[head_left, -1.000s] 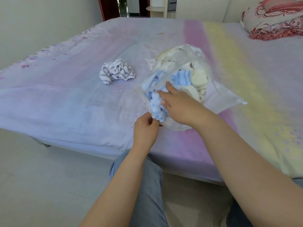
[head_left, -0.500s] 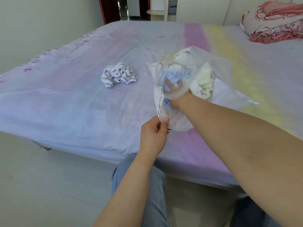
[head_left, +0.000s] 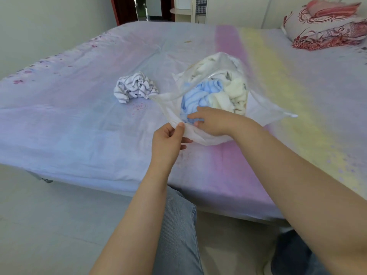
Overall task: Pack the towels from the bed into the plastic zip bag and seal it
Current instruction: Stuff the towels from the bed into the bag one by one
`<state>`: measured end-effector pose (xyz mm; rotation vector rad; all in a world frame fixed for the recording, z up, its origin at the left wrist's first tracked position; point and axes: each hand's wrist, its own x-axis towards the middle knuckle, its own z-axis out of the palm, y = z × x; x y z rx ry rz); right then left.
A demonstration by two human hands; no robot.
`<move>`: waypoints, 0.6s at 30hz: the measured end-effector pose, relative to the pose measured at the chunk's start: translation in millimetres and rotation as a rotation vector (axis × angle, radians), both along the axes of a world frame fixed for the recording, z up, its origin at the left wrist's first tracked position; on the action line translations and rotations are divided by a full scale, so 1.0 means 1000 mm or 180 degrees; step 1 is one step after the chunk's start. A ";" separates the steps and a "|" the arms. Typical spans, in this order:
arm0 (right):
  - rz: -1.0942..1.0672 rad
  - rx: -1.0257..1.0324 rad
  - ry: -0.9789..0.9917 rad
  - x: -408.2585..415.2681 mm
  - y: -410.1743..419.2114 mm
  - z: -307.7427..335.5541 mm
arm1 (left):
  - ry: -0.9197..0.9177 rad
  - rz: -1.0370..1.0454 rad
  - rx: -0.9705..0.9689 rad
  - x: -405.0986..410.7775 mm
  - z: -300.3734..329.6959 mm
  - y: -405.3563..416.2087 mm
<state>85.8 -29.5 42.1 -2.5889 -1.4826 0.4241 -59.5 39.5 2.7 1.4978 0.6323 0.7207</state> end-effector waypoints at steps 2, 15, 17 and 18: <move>-0.0066 0.0523 0.0048 -0.025 -0.024 -0.002 | 0.0013 0.0029 0.0008 -0.002 -0.002 0.000; 0.0220 0.3027 -0.0544 -0.094 -0.056 -0.079 | 0.0609 0.0995 0.1019 0.000 -0.045 0.098; 0.0080 0.2945 -0.0442 -0.091 -0.051 -0.083 | 0.1162 0.0768 0.1448 0.012 -0.056 0.138; 0.0025 0.2889 -0.0409 -0.090 -0.049 -0.084 | 0.1413 0.0629 0.1512 0.019 -0.059 0.156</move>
